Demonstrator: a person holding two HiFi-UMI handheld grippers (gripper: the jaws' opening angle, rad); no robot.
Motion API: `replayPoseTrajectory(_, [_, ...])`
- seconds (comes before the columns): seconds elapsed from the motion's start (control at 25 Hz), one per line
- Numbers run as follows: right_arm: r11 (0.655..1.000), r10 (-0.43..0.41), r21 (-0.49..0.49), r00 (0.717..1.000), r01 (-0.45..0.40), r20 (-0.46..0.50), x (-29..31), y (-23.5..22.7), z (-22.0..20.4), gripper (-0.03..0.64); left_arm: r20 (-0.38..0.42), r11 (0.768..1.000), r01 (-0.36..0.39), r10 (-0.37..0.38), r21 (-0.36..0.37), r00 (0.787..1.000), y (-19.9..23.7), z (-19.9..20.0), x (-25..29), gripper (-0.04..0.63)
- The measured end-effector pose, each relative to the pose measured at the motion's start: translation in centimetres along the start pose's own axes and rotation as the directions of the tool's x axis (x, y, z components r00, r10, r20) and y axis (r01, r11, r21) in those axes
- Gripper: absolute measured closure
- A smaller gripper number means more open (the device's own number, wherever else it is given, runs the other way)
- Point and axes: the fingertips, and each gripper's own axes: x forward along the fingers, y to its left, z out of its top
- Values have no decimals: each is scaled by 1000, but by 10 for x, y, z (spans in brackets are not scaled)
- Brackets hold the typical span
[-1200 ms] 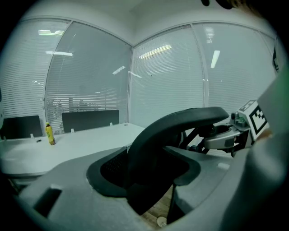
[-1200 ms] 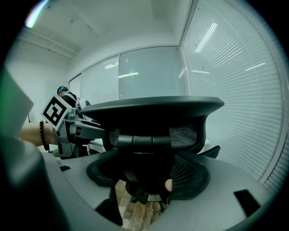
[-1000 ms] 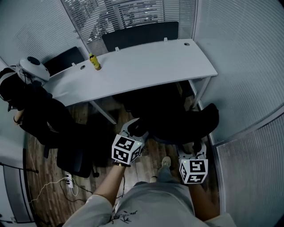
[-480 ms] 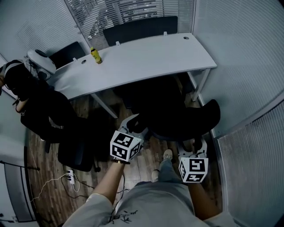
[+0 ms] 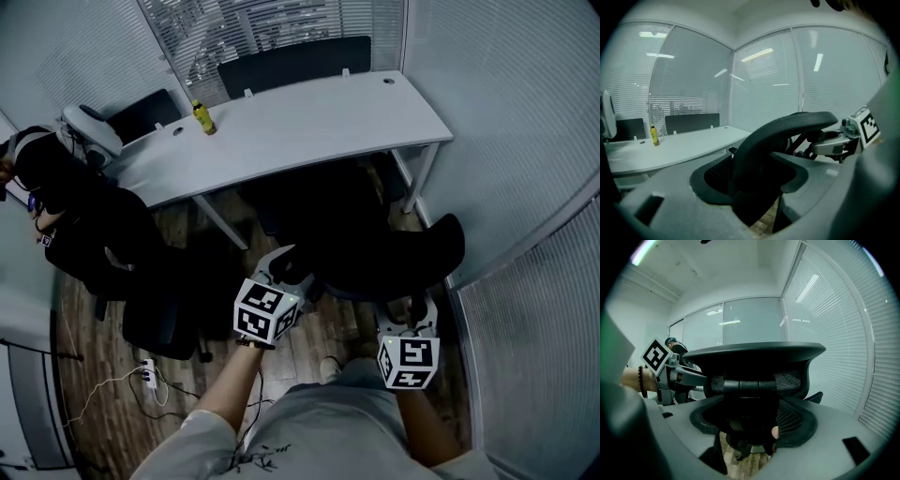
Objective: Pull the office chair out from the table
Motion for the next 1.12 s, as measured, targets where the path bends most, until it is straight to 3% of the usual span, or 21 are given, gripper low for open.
replayPoseTrajectory(1.12, [999, 32, -9, 999, -32, 14, -71, -31, -25, 344, -31, 1000, -19, 19, 1, 999, -81, -16, -22, 348])
